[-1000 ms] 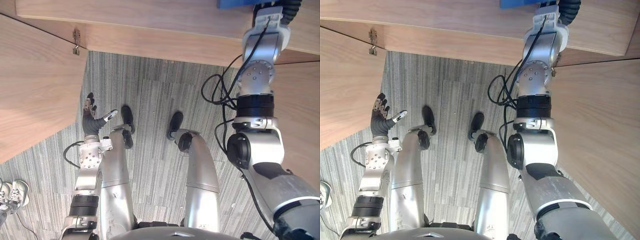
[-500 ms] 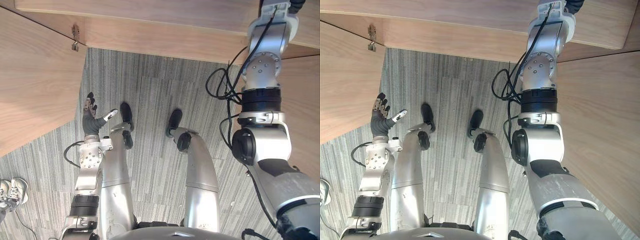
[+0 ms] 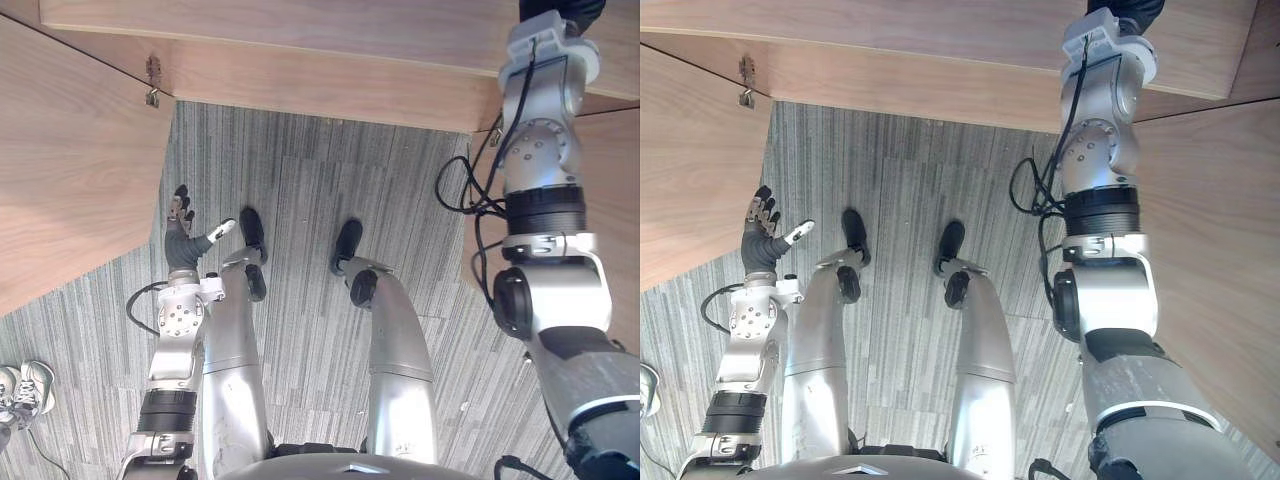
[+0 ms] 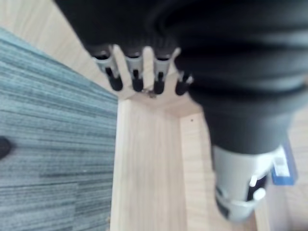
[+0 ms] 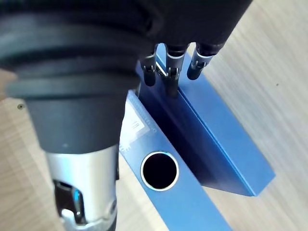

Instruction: Walk over to the cabinet, pick up the folder, carry it to the office cabinet, place the folder inside the office cabinet, then close the office cabinet door

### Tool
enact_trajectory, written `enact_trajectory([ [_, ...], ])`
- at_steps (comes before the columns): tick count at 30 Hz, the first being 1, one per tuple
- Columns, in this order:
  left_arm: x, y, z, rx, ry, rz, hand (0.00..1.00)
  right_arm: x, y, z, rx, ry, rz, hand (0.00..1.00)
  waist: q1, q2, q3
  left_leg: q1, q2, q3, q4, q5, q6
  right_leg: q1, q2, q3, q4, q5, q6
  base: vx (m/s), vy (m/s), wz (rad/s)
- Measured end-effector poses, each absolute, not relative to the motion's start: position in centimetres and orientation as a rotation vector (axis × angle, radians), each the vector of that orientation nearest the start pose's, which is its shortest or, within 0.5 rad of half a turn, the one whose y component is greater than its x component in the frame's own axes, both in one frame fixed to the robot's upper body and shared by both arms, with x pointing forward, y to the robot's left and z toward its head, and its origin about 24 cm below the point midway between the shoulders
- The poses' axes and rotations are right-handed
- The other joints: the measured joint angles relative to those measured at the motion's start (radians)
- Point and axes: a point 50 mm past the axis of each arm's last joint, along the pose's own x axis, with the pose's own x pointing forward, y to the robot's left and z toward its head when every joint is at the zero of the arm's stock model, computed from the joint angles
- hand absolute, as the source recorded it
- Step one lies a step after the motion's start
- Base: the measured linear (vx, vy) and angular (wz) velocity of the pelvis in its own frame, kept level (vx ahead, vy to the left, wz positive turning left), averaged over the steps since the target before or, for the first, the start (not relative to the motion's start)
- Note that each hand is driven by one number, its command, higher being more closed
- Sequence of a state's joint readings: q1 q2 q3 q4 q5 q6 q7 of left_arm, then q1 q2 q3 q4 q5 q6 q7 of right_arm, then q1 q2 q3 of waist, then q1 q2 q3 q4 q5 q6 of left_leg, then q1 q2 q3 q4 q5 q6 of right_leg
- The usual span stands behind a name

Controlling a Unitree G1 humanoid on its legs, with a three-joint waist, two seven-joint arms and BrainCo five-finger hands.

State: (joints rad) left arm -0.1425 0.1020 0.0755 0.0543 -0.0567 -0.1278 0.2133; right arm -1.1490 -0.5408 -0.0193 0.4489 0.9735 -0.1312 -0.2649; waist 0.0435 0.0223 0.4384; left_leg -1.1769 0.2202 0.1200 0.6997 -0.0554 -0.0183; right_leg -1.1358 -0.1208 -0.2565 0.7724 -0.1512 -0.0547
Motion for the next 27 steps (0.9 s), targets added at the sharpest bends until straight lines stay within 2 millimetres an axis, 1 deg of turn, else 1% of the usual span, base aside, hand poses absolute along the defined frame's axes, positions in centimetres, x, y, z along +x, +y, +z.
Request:
enact_trajectory([
  [3, 27.9, 18.9, 7.8, 0.052, -0.205, 0.222, 0.0, 36.2, -21.5, 35.3, 0.489, -0.715, 0.005, 0.0, -0.014, -0.001, 0.0, 0.027, 0.002, 0.019, -0.023, 0.004, 0.006, 0.028, 0.0, 0.0, -0.028, 0.01, 0.007, 0.0, 0.0, 0.0],
  [4, 27.9, 18.9, 7.7, 0.057, -0.203, 0.215, 0.0, 36.2, -21.6, 35.3, 0.464, -0.709, 0.005, 0.0, -0.014, -0.001, 0.0, 0.03, 0.002, 0.019, -0.023, 0.004, 0.007, 0.032, 0.0, 0.0, -0.031, 0.011, 0.008, 0.0, 0.0, 0.0],
  [7, 28.1, 19.0, 7.4, 0.085, -0.186, 0.196, 0.0, 37.0, -22.2, 34.5, 0.368, -0.649, -0.006, 0.0, -0.015, -0.001, 0.0, 0.04, 0.002, 0.021, -0.025, 0.002, 0.009, 0.048, 0.0, -0.003, -0.043, 0.014, 0.012, 0.0, 0.0, 0.0],
  [11, 28.2, 19.4, 7.3, 0.113, -0.178, 0.176, 0.0, 37.7, -22.4, 33.5, 0.178, -0.576, -0.012, 0.0, -0.016, -0.001, -0.001, 0.043, 0.002, 0.028, -0.029, 0.0, 0.012, 0.055, -0.001, -0.002, -0.054, 0.019, 0.017, 0.0, 0.0, 0.0],
  [15, 28.4, 19.8, 7.1, 0.133, -0.163, 0.166, 0.0, 38.0, -23.1, 33.7, 0.005, -0.551, -0.028, 0.0, -0.021, -0.001, -0.001, 0.044, 0.002, 0.032, -0.03, 0.001, 0.013, 0.056, -0.003, -0.002, -0.058, 0.021, 0.018, 0.0, 0.0, 0.0],
  [20, 28.4, 19.9, 7.0, 0.141, -0.154, 0.154, 0.0, 38.1, -23.3, 33.6, -0.134, -0.54, -0.052, 0.0, -0.024, -0.007, -0.004, 0.053, 0.005, 0.046, -0.04, 0.004, 0.018, 0.063, -0.002, 0.0, -0.071, 0.03, 0.022, 0.0, 0.0, 0.0],
  [24, 28.4, 20.1, 6.6, 0.141, -0.136, 0.159, 0.0, 38.0, -23.2, 33.0, -0.271, -0.535, -0.092, 0.0, -0.024, -0.007, -0.004, 0.069, 0.01, 0.046, -0.045, 0.001, 0.022, 0.088, 0.005, -0.001, -0.099, 0.04, 0.028, -0.01, -0.005, -0.05],
  [25, 28.5, 20.1, 6.7, 0.141, -0.139, 0.161, 0.0, 37.6, -23.1, 32.6, -0.33, -0.551, -0.11, 0.0, -0.023, -0.014, -0.007, 0.07, 0.01, 0.049, -0.047, -0.001, 0.024, 0.088, 0.005, 0.001, -0.104, 0.041, 0.03, 0.0, 0.0, 0.0],
  [27, 29.1, 20.1, 7.4, 0.139, -0.157, 0.163, 0.0, 36.5, -23.2, 32.1, -0.412, -0.6, -0.156, 0.0, -0.021, -0.016, -0.009, 0.07, 0.011, 0.056, -0.055, 0.0, 0.025, 0.088, 0.005, 0.001, -0.117, 0.046, 0.034, 0.0, 0.0, 0.0],
])
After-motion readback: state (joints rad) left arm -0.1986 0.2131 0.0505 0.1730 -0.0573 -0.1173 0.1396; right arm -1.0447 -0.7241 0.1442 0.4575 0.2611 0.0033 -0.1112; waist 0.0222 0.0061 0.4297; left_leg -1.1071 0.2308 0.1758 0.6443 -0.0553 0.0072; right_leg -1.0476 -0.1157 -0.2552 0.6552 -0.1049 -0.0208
